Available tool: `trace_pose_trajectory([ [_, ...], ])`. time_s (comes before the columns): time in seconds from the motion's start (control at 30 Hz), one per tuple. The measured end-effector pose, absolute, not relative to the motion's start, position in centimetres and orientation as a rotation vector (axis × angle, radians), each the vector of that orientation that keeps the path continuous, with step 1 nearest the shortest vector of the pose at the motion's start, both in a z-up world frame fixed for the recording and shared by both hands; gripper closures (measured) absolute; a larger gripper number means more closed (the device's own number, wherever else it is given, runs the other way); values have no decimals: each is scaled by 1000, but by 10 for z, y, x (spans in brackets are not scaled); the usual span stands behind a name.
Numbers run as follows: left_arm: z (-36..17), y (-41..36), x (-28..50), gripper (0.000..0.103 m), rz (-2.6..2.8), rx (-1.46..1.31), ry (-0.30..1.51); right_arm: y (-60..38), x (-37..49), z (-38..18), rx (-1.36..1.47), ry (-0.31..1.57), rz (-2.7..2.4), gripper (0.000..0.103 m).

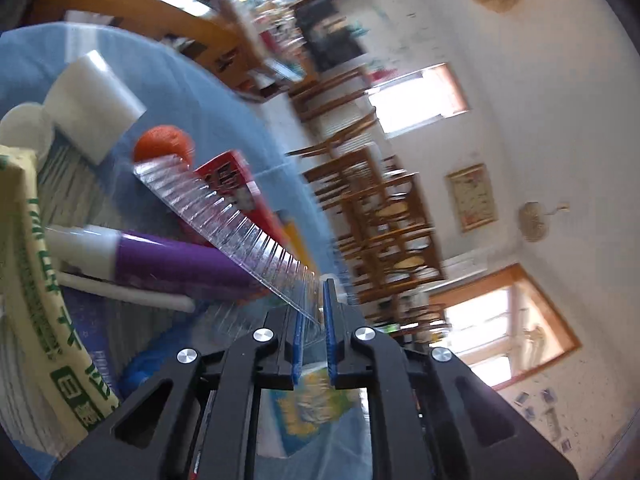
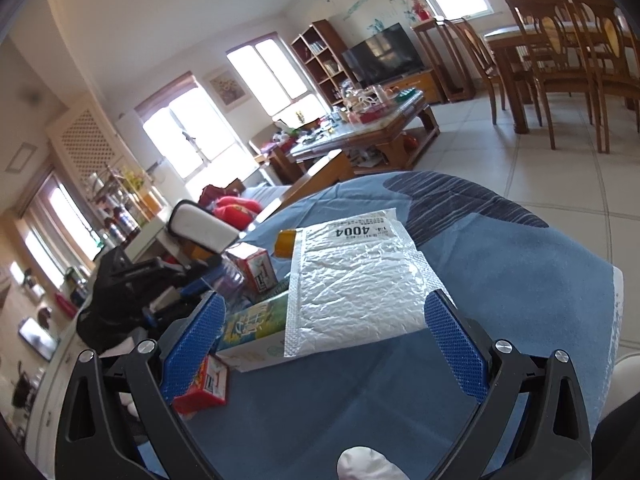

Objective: Collect trash
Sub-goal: 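Reach the left tool to the clear plastic tray and close on its rim, then drop the clear tray into the black bin while the right tool drops the silver mailer in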

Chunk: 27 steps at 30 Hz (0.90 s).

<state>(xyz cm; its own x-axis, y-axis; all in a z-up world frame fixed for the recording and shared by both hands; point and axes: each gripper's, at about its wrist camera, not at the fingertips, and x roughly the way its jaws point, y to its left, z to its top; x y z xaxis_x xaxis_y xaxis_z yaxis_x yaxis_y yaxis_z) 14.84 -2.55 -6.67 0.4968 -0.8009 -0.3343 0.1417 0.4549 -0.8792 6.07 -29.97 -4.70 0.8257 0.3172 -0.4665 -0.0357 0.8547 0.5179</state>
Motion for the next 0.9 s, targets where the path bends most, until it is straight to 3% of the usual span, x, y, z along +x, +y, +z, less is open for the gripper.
trace_pose_trajectory([
  [0.4,-13,0,101,96,-1028,-983,566,-290,83,-50,434,698,140,7],
  [0.7,11,-5,63,95,-1001,-728,574,-216,91,-48,-249,761,-22,7],
  [0.77,3,0,56,95,-1009,-717,581,-213,94,-53,-329,762,-34,14],
  [0.83,-3,1,52,95,-1006,-694,592,-212,103,-59,-369,792,-45,47],
  [0.9,-4,2,50,95,-1014,-690,597,-211,111,-65,-375,805,-35,65],
])
